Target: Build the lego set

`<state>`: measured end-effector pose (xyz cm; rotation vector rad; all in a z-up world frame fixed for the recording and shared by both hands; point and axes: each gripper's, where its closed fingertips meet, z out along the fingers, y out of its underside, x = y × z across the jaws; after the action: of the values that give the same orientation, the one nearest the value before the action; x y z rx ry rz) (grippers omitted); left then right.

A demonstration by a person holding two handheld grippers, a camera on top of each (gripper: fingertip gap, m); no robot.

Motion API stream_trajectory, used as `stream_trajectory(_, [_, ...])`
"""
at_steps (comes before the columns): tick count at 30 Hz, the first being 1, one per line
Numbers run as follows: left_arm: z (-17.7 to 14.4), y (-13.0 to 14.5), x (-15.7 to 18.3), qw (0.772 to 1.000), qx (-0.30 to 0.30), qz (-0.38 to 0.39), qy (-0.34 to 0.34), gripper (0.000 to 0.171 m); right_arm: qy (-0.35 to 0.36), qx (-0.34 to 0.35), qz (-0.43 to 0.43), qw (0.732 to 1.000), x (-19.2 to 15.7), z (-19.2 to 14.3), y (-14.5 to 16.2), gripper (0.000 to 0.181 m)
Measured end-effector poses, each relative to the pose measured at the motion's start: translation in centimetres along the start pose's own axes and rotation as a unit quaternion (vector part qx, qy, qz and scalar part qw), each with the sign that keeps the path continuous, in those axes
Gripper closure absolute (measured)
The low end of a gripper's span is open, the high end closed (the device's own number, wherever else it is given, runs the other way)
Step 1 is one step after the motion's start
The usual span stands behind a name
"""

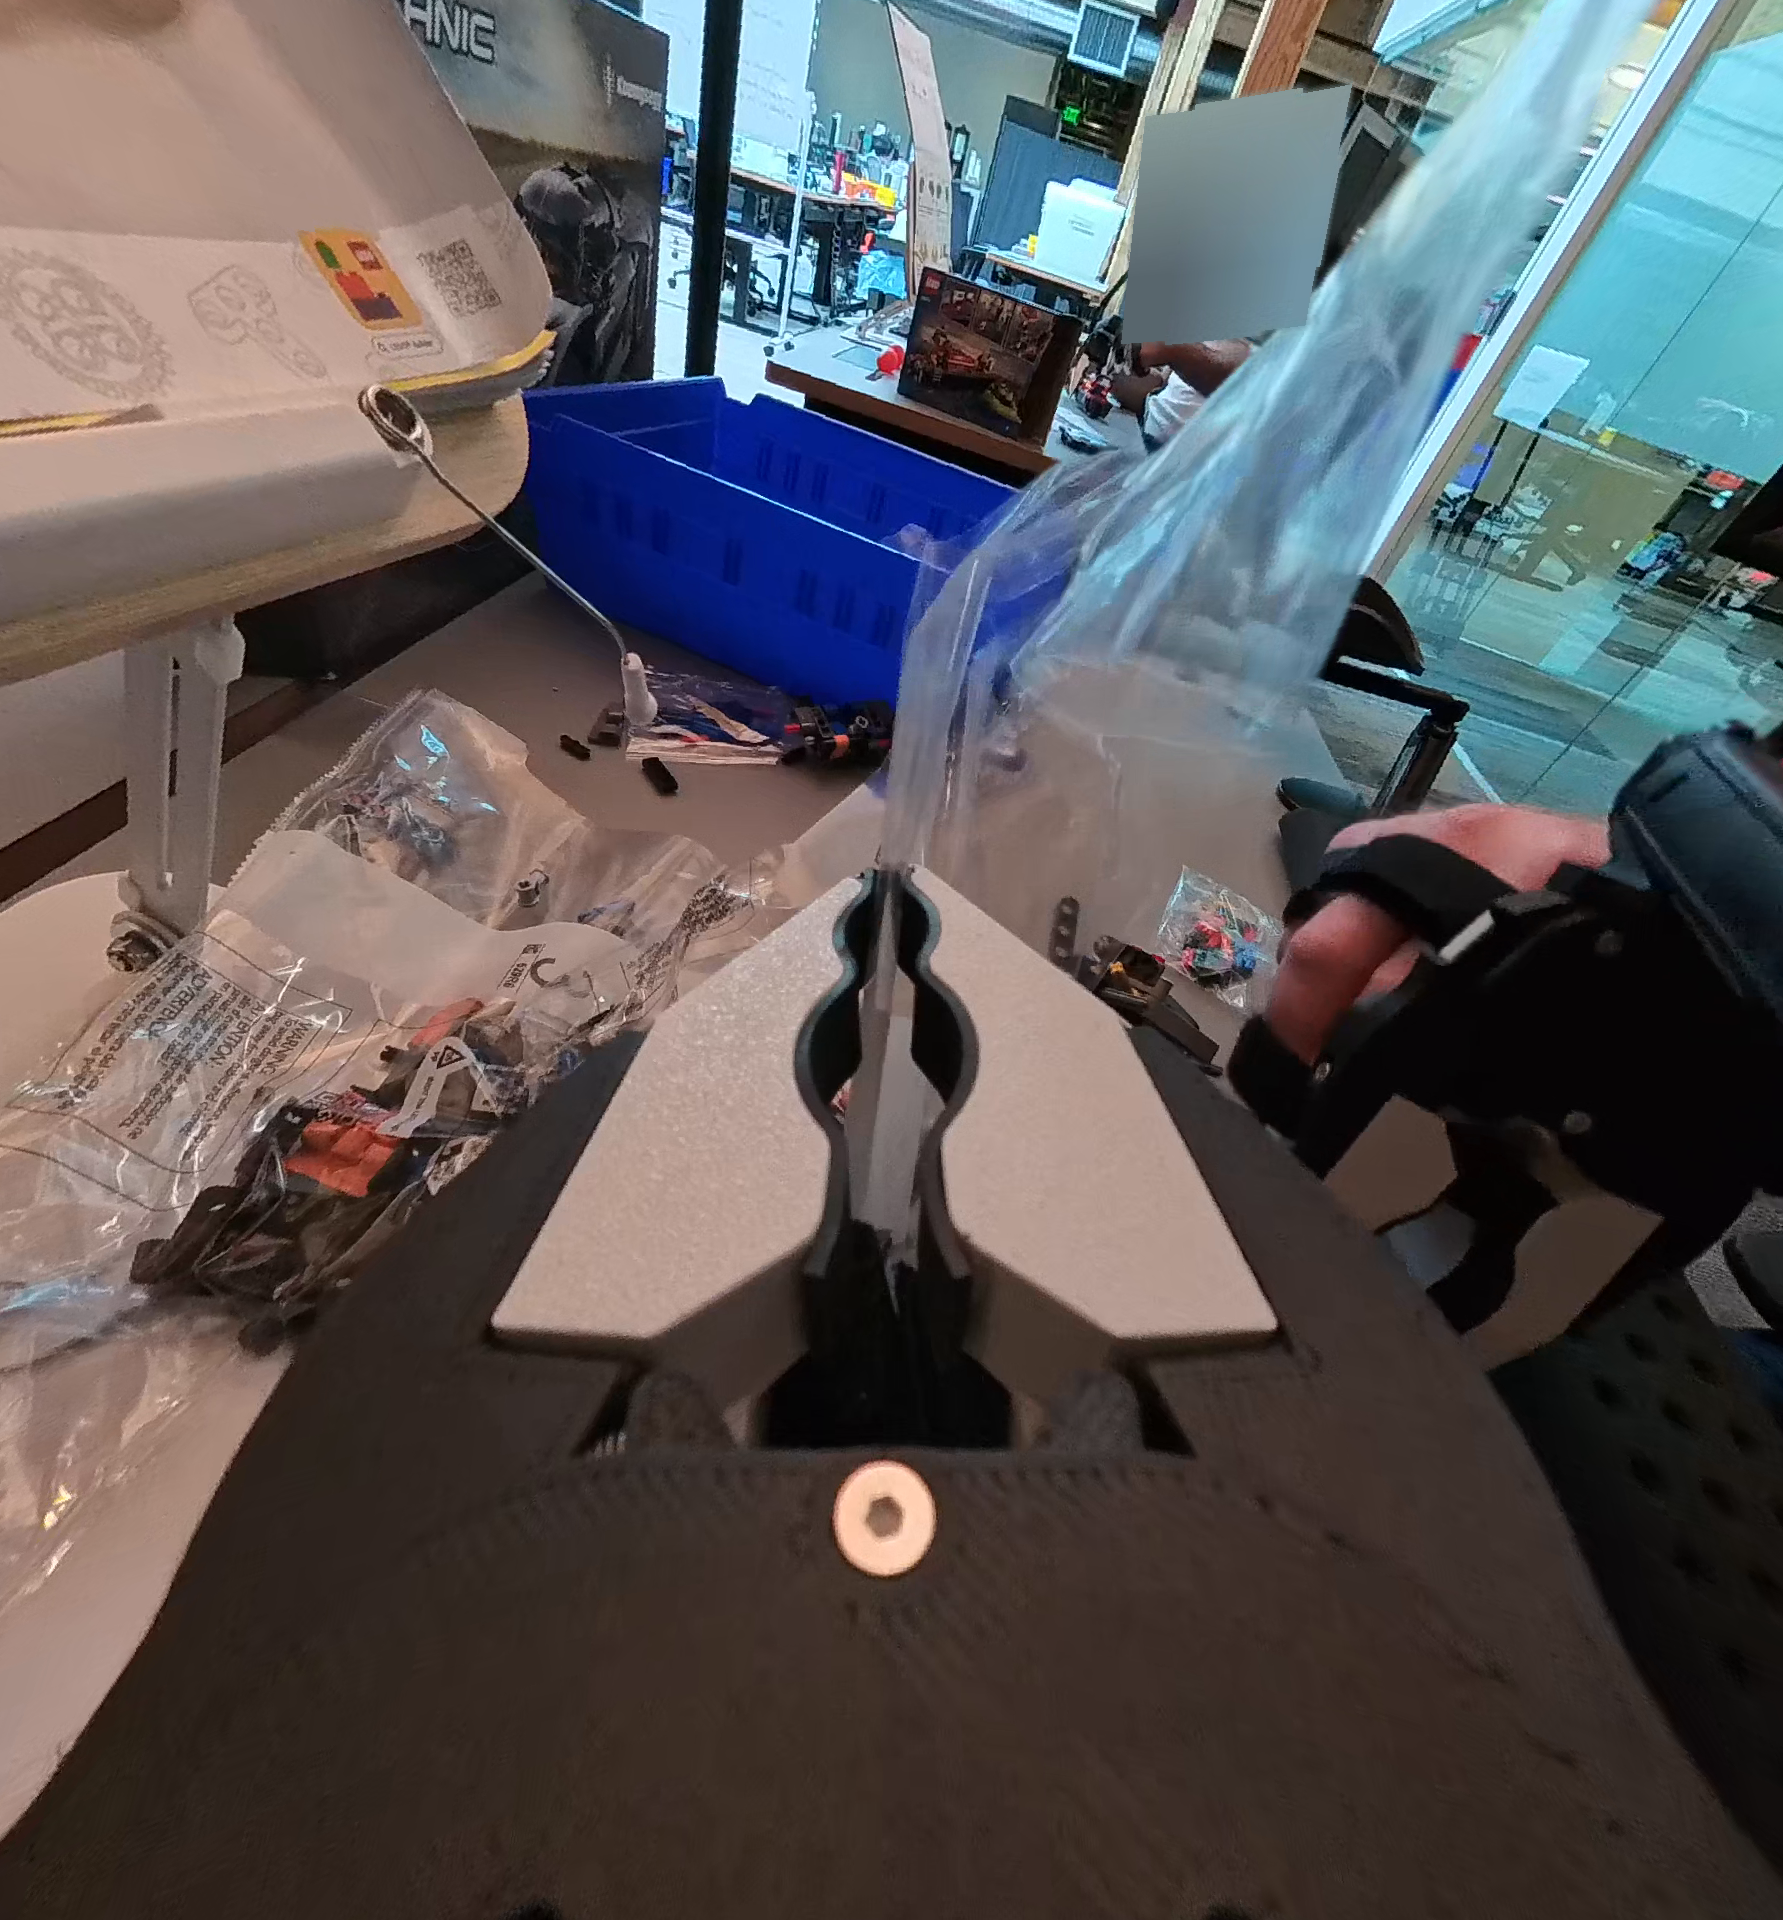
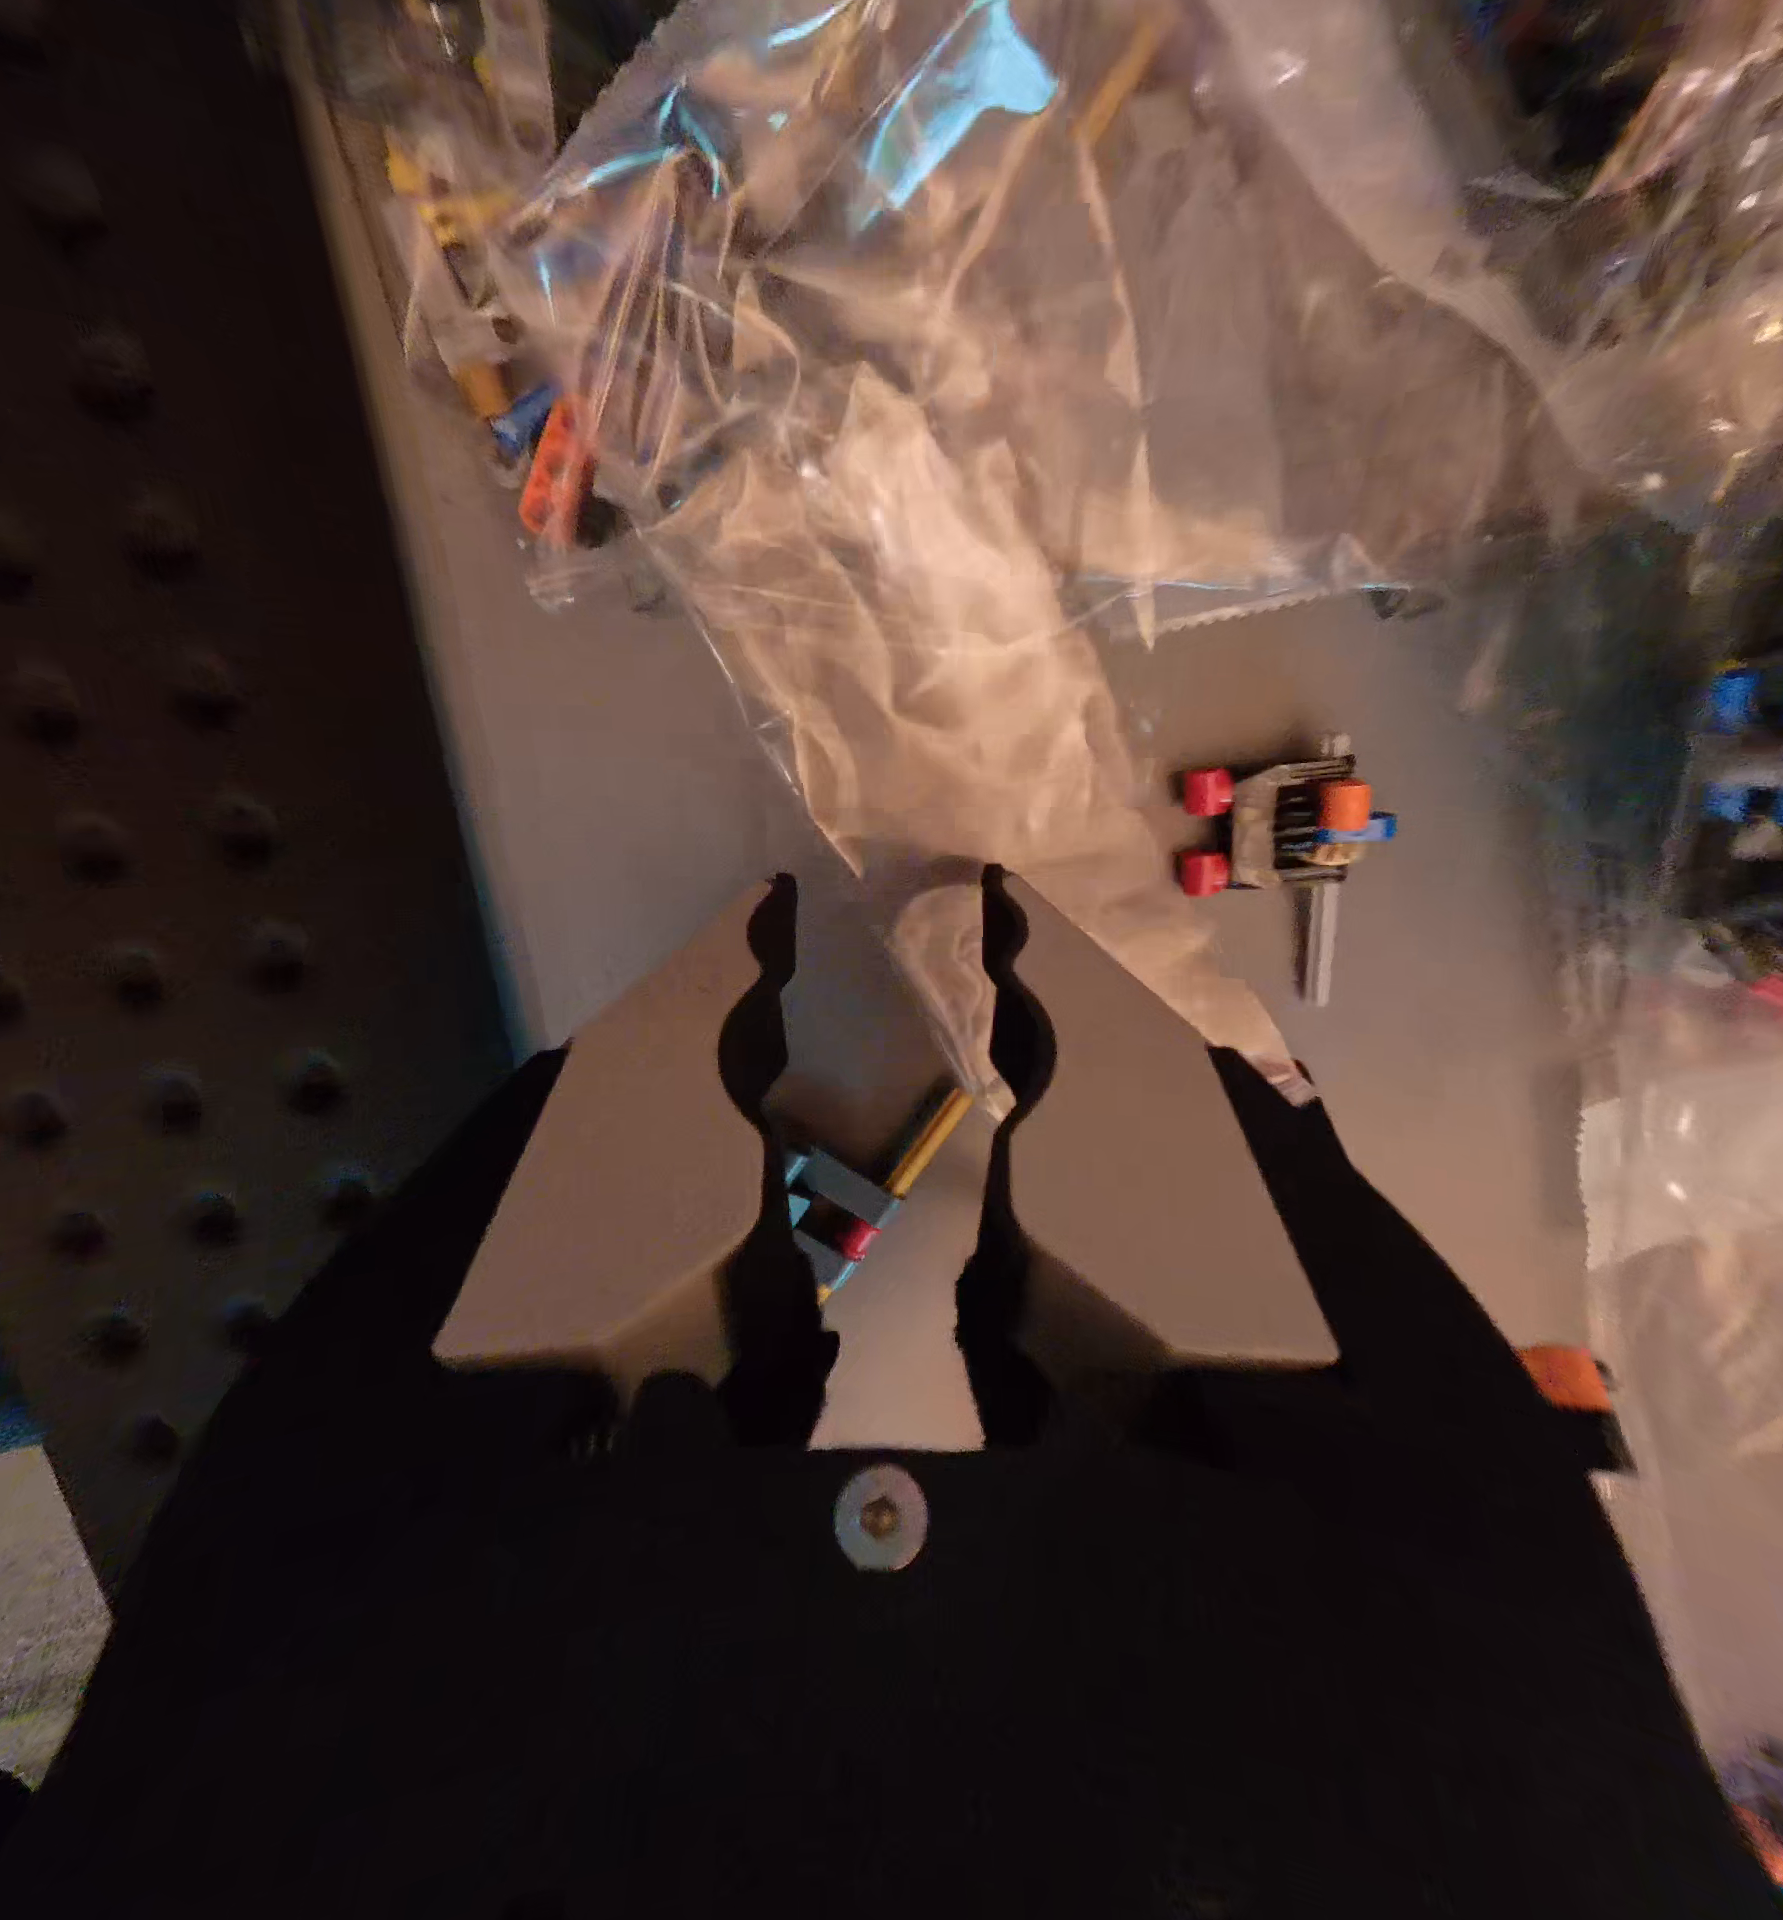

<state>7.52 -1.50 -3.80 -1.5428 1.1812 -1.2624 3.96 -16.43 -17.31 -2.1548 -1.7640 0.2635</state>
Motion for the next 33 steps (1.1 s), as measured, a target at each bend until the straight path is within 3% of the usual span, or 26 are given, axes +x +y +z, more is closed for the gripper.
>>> stream_trajectory(6, [0.0,0.1,0.0,1.000,-0.001,-0.002,0.002,0.170,0.000,0.020,0.003,1.000,0.0,0.6,-0.7,0.177])
stream_trajectory(13, [0.1,0.2,-0.1,1.000,-0.004,-0.004,0.002,0.169,-0.061,0.048,-0.033,0.996,-3.4,0.0,-2.4,0.181])
stream_trajectory(18, [0.0,0.2,-0.1,1.000,-0.002,-0.005,0.001,0.169,-0.025,0.107,0.020,0.994,-0.4,-2.4,-3.2,0.164])
stream_trajectory(23, [0.0,0.2,-0.1,1.000,-0.003,-0.004,0.000,0.169,0.052,0.106,0.066,0.991,4.2,-3.8,-1.7,0.153])
stream_trajectory(33, [0.0,0.3,-0.3,1.000,-0.003,-0.006,-0.001,0.169,0.103,0.079,0.091,0.987,7.7,-3.4,-0.3,0.158])
